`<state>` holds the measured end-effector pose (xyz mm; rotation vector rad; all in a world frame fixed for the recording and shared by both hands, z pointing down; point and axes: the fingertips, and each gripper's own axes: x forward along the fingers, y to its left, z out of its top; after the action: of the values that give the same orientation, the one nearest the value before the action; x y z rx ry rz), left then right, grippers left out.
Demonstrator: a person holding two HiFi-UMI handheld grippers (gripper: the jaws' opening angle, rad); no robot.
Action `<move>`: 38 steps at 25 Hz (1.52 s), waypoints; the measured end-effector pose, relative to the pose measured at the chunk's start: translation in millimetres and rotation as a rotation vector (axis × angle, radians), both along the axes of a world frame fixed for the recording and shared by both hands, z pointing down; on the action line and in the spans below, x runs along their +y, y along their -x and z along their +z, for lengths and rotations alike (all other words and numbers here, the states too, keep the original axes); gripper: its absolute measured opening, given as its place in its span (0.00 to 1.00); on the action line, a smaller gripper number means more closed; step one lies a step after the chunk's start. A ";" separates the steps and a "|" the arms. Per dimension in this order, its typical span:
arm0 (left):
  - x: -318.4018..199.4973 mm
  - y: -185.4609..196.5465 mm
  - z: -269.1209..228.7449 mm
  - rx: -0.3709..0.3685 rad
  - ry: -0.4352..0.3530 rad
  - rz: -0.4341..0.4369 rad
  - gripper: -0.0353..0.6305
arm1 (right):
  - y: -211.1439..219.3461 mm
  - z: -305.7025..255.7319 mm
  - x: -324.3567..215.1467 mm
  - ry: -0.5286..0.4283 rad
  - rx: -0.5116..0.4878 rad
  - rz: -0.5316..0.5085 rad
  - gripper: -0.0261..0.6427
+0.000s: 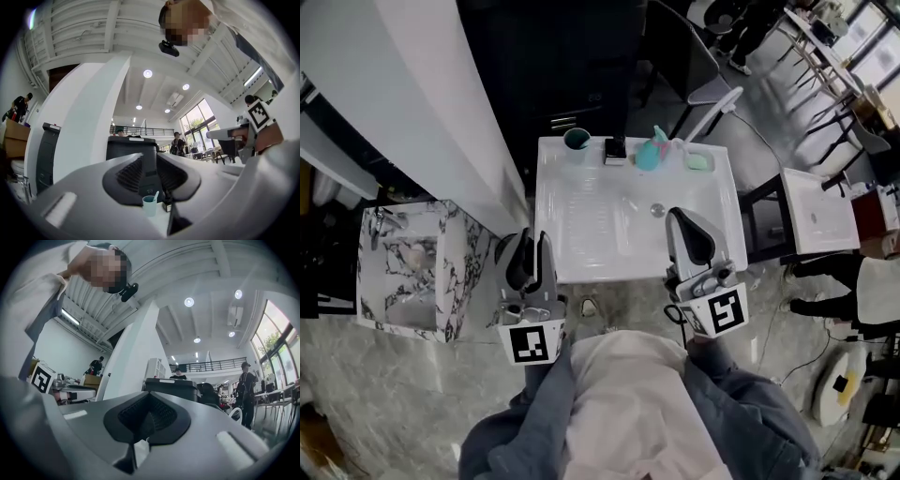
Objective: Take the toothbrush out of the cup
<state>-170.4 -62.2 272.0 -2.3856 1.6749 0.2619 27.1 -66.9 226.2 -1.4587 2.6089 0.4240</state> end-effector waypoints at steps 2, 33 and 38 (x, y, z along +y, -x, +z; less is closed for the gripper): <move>-9.1 4.6 0.7 -0.004 0.000 0.002 0.19 | 2.4 0.1 -12.2 0.001 -0.004 0.006 0.05; -106.3 -35.7 23.1 -0.061 0.071 0.023 0.19 | -13.5 28.8 -110.6 0.048 -0.042 -0.053 0.05; -130.0 -42.6 28.0 -0.079 0.073 0.022 0.19 | -14.0 39.4 -137.0 0.068 -0.041 -0.068 0.05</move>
<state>-127.8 -192.2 300.0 -2.4337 1.6518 0.1094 41.1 -203.9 265.6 -1.3783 2.6560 0.2974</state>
